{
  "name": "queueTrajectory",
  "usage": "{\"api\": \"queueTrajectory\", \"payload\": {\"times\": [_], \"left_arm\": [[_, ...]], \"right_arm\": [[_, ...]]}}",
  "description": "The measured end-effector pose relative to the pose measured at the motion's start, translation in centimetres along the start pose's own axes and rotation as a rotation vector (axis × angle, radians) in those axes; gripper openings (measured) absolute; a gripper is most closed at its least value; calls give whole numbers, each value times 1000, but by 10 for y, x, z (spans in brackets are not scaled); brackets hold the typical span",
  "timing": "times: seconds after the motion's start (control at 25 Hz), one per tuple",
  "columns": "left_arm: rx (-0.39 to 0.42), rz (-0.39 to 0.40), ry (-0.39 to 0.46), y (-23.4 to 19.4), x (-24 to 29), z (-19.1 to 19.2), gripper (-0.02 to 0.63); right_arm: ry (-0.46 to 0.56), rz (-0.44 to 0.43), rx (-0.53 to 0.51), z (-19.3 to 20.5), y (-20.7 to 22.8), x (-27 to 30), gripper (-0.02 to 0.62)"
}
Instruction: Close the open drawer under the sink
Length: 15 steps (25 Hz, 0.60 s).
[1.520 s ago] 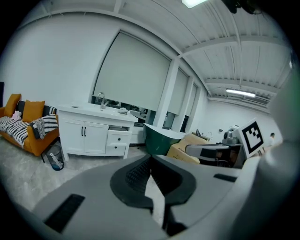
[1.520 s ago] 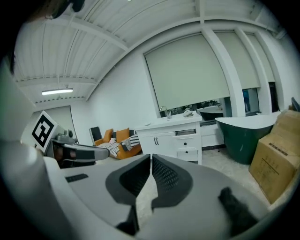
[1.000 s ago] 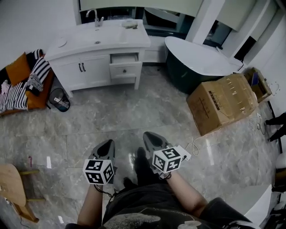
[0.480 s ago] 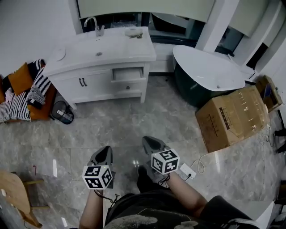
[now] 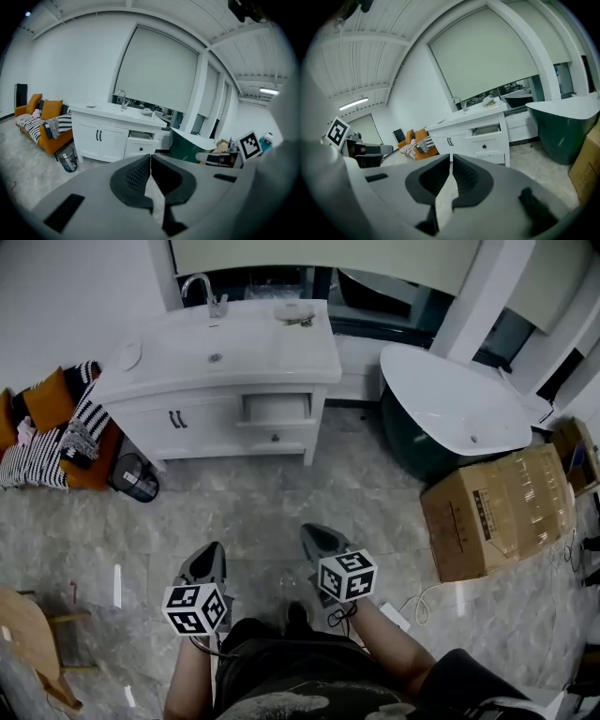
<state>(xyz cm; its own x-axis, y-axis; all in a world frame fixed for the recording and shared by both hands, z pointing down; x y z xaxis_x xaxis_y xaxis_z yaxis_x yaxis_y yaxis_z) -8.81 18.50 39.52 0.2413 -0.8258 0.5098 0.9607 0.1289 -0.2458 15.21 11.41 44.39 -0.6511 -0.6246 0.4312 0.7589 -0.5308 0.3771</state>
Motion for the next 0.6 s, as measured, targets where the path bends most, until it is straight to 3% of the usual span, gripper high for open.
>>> {"api": "queueTrajectory", "payload": {"times": [0.24, 0.36, 0.6], "left_arm": [[5, 0, -13, -25, 27, -15, 15], [46, 28, -22, -36, 56, -26, 15], [44, 105, -62, -74, 127, -59, 15]], "right_arm": [[-28, 29, 25, -8, 7, 36, 32], [-20, 73, 47, -16, 19, 57, 32], [-25, 158, 62, -35, 35, 112, 32]]}}
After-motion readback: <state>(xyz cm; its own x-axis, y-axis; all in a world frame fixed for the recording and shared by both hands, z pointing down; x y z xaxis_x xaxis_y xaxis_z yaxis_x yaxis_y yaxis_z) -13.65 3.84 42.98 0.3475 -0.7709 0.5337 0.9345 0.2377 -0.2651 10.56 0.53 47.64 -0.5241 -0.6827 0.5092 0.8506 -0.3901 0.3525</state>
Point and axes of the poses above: the fingertips, and each gripper's own axes: x forward along the fingers, y to its right, z out of its underside, the point moved 7 cm from there along -x, backward along the fingers, and after that the axes turned 2 degrees about -y, right-handed, at the moved point
